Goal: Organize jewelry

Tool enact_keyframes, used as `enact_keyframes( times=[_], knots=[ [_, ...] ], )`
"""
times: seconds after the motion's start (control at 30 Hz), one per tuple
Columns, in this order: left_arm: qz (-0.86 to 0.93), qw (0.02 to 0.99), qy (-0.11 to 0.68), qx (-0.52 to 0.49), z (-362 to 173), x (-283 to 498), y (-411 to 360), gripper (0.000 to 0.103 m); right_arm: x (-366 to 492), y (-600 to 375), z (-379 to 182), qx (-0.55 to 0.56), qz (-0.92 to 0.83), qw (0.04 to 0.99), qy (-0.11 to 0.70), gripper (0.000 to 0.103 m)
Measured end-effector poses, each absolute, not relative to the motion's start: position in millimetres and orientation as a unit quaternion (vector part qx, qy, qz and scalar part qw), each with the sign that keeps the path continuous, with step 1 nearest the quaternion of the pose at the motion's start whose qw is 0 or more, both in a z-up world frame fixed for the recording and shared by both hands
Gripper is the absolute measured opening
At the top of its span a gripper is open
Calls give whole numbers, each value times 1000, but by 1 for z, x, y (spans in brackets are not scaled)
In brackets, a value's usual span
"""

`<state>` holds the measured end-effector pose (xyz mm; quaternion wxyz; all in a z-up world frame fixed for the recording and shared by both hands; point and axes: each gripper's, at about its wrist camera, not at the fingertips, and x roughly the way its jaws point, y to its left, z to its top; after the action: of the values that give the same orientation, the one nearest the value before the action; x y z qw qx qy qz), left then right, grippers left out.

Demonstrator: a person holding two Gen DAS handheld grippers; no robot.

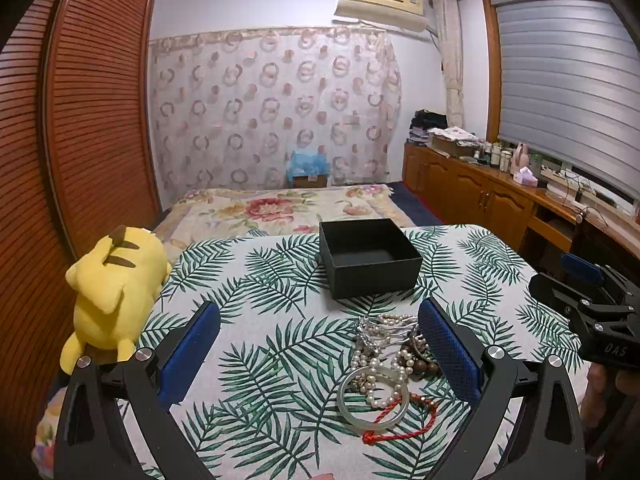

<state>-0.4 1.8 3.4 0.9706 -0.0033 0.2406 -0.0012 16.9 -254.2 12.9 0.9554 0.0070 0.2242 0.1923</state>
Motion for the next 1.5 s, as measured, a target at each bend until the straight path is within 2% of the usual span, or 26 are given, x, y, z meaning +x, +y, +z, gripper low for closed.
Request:
enact_keyframes(
  times=[1.5],
  knots=[
    [-3, 972, 234, -2, 16, -5, -14, 96, 16, -254, 14, 9, 194, 955, 222, 101]
  ],
)
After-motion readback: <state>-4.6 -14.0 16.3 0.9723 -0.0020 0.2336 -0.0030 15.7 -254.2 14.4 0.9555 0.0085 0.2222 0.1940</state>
